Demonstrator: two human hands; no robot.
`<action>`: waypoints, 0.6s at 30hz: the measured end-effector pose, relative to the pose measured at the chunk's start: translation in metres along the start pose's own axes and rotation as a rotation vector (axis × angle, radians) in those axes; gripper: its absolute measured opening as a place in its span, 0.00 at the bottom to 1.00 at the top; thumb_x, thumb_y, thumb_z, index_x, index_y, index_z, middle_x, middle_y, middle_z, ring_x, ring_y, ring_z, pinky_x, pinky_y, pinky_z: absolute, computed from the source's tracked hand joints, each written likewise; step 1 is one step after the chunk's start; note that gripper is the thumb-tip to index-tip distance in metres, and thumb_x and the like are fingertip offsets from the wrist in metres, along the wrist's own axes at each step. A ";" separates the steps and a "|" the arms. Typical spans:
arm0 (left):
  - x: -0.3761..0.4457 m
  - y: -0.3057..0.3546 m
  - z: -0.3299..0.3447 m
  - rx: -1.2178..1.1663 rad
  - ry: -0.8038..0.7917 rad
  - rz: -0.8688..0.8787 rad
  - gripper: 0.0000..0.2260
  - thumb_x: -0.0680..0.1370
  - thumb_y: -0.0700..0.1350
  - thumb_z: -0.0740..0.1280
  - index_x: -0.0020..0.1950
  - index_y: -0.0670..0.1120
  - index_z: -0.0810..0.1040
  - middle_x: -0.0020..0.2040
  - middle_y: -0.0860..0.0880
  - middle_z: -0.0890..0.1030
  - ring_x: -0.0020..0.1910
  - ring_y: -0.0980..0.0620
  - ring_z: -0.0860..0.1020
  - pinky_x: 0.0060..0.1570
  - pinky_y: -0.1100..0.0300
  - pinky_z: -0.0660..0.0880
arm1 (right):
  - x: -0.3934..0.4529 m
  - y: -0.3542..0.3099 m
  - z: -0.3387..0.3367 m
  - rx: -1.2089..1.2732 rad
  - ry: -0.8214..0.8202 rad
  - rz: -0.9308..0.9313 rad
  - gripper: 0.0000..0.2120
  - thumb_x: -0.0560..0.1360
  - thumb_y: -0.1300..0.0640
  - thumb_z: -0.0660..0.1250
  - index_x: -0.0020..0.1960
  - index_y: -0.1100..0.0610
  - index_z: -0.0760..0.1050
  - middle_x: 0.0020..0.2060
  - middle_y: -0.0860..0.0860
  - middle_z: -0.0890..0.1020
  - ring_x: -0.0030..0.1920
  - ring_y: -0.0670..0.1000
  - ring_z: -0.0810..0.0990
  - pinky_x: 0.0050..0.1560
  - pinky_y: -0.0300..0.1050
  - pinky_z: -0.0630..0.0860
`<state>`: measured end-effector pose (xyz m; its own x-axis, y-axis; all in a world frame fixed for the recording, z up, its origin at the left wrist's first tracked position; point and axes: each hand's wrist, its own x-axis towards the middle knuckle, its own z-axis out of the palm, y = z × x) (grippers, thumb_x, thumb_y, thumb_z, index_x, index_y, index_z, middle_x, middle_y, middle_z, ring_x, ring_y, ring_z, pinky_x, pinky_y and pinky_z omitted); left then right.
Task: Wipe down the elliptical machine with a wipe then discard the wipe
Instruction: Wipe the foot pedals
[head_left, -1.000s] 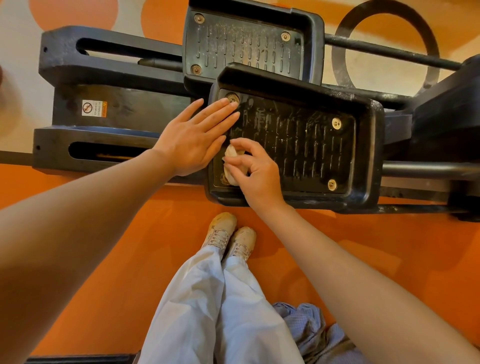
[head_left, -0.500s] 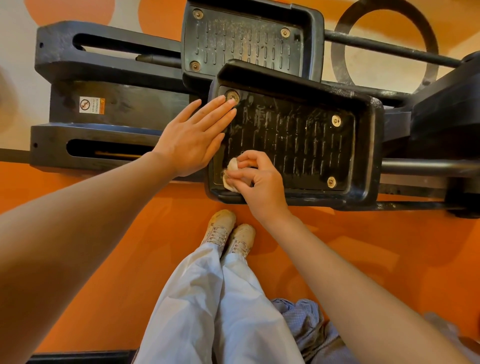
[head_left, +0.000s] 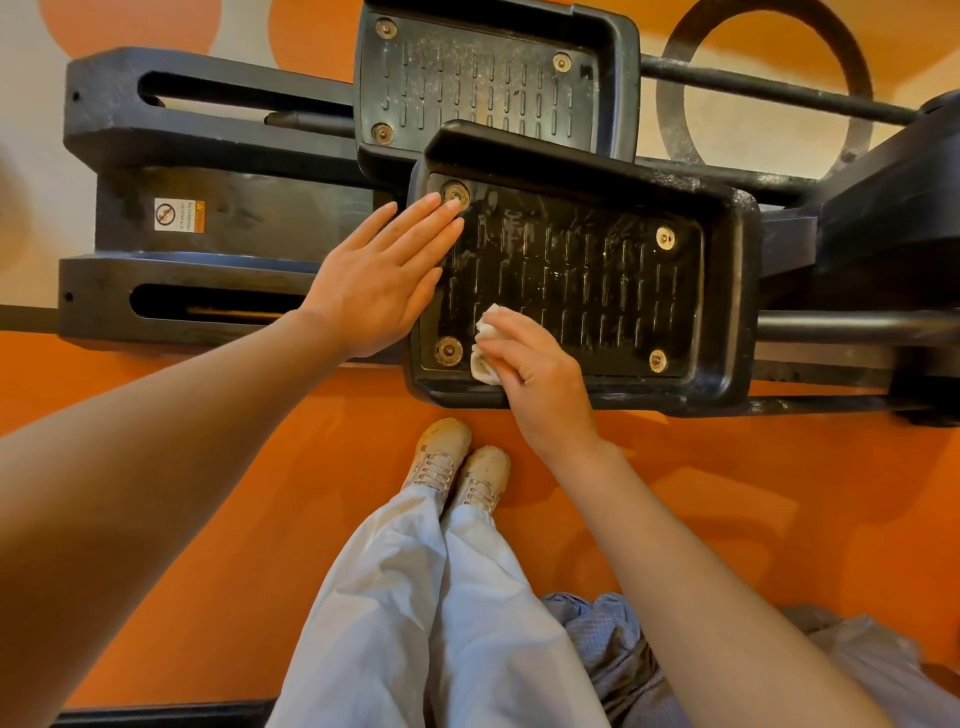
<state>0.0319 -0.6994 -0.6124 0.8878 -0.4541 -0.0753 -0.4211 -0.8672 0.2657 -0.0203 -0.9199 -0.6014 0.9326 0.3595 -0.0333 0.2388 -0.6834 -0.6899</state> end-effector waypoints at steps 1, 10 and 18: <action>0.000 0.000 0.000 -0.003 0.001 -0.001 0.24 0.85 0.51 0.45 0.80 0.44 0.58 0.80 0.45 0.57 0.80 0.47 0.52 0.77 0.46 0.53 | 0.000 0.000 0.001 -0.021 -0.010 -0.017 0.12 0.75 0.69 0.68 0.58 0.64 0.80 0.62 0.59 0.79 0.66 0.53 0.74 0.70 0.30 0.61; 0.000 0.000 0.002 -0.021 0.015 -0.006 0.24 0.85 0.51 0.46 0.80 0.44 0.58 0.80 0.45 0.57 0.80 0.47 0.53 0.77 0.45 0.53 | -0.017 0.011 -0.029 -0.180 -0.422 -0.076 0.28 0.83 0.44 0.50 0.78 0.57 0.58 0.78 0.51 0.55 0.78 0.45 0.50 0.76 0.40 0.52; 0.000 0.000 0.002 -0.030 0.015 -0.004 0.24 0.85 0.51 0.46 0.80 0.44 0.58 0.80 0.45 0.58 0.80 0.47 0.53 0.77 0.46 0.52 | -0.025 -0.013 -0.014 -0.366 -0.334 0.192 0.37 0.80 0.36 0.40 0.79 0.59 0.54 0.79 0.53 0.53 0.79 0.50 0.48 0.78 0.48 0.50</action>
<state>0.0318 -0.6996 -0.6143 0.8922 -0.4474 -0.0618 -0.4120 -0.8623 0.2946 -0.0426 -0.9289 -0.5819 0.8462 0.3479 -0.4036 0.2064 -0.9124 -0.3535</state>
